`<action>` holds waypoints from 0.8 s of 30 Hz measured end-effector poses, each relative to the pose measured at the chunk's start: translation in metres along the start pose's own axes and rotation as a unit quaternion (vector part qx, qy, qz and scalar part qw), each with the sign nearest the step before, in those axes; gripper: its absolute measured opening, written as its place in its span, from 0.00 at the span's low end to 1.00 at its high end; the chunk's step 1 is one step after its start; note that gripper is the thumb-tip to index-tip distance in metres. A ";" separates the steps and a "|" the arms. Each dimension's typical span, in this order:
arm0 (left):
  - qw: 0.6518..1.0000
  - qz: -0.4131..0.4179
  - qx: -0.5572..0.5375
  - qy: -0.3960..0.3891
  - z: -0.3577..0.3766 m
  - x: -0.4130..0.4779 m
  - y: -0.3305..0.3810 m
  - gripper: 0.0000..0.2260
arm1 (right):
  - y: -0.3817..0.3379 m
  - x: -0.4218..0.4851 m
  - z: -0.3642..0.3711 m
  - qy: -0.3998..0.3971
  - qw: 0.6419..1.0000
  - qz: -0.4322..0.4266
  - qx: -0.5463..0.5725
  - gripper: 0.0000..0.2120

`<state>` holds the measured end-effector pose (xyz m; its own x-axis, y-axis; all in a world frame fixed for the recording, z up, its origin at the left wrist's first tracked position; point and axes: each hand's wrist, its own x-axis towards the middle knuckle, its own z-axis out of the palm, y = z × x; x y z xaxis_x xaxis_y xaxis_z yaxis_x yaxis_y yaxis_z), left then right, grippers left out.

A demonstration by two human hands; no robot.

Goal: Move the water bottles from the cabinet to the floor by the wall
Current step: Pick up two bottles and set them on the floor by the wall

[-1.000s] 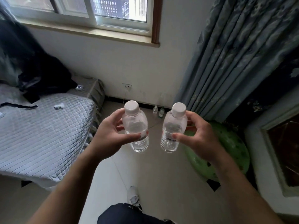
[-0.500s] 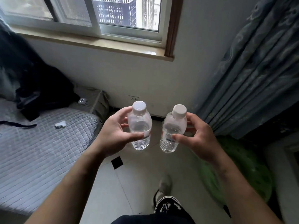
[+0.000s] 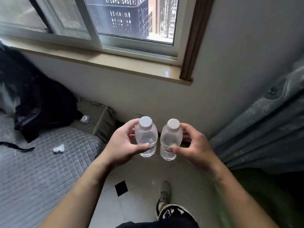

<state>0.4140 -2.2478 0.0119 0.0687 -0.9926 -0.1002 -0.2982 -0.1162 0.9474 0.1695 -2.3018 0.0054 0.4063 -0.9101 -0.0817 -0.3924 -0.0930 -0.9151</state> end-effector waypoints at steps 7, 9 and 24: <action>0.999 -0.025 0.028 -0.022 -0.002 0.094 -0.017 0.31 | 0.025 0.095 -0.012 -0.016 0.999 0.036 0.001 0.28; 0.998 -0.031 0.032 -0.036 -0.004 0.116 -0.023 0.30 | 0.034 0.115 -0.011 -0.014 0.998 0.054 0.004 0.28; 0.975 -0.033 0.101 -0.195 0.002 0.266 -0.152 0.30 | 0.161 0.212 0.054 0.058 0.976 0.206 0.024 0.30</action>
<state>0.4756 -2.4944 -0.1595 -0.2615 -0.9161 -0.3040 -0.4901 -0.1453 0.8595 0.2374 -2.4875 -0.1805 0.1247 -0.9058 -0.4049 -0.4637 0.3076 -0.8309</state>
